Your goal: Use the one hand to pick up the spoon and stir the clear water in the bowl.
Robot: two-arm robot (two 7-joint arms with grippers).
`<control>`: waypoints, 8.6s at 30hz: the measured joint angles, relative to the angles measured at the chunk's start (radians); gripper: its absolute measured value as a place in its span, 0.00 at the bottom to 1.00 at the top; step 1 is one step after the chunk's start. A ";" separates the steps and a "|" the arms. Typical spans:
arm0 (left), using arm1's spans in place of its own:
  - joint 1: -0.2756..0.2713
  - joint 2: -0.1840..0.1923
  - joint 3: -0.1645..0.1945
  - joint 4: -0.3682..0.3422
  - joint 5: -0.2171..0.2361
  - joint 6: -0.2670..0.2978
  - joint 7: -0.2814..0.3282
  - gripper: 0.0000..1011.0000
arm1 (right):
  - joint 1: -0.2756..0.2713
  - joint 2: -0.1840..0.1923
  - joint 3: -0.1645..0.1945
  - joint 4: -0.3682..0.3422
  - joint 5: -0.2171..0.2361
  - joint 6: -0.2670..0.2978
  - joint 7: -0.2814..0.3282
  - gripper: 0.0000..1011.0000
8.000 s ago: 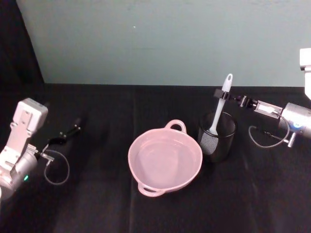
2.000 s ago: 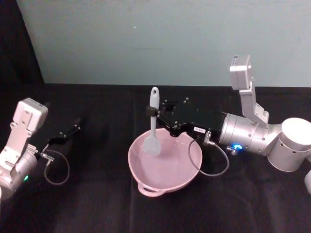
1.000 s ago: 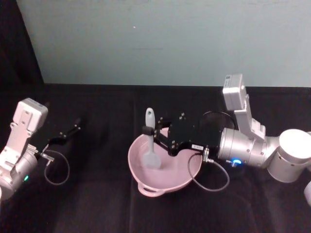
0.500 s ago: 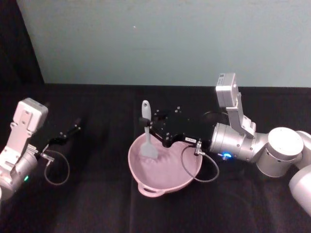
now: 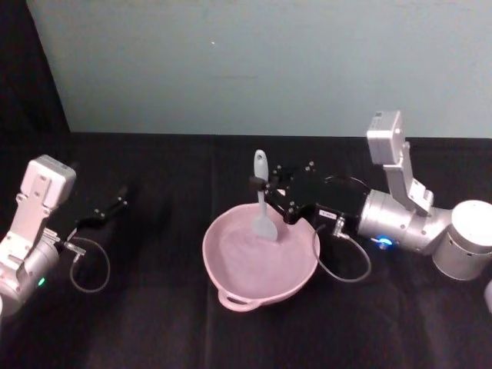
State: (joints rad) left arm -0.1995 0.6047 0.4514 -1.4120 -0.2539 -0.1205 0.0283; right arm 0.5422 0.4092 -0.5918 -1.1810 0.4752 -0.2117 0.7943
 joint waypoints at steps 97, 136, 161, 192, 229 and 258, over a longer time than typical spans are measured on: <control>0.000 0.000 0.000 0.000 0.000 0.000 0.000 0.99 | -0.160 -0.017 0.114 -0.136 -0.077 -0.053 -0.139 0.12; 0.000 0.000 0.000 0.000 0.000 0.000 0.000 0.99 | -0.047 -0.114 0.086 0.058 -0.076 -0.112 -0.126 0.12; 0.000 0.000 0.000 0.000 0.000 0.000 0.000 0.99 | -0.171 -0.074 0.075 -0.101 0.007 -0.062 -0.053 0.12; 0.000 0.000 0.000 0.000 0.000 0.000 0.000 0.99 | -0.142 -0.072 0.122 -0.041 -0.057 -0.100 -0.129 0.12; 0.000 0.000 0.000 0.000 0.000 0.000 0.000 0.99 | -0.057 -0.160 0.103 0.127 -0.066 -0.185 -0.099 0.12; 0.000 0.000 0.000 0.000 0.000 0.000 0.000 0.99 | -0.105 -0.167 0.042 0.034 -0.034 -0.148 -0.030 0.12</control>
State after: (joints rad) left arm -0.1996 0.6047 0.4514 -1.4120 -0.2539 -0.1205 0.0283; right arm 0.4368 0.2420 -0.5500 -1.1467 0.4414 -0.3601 0.7646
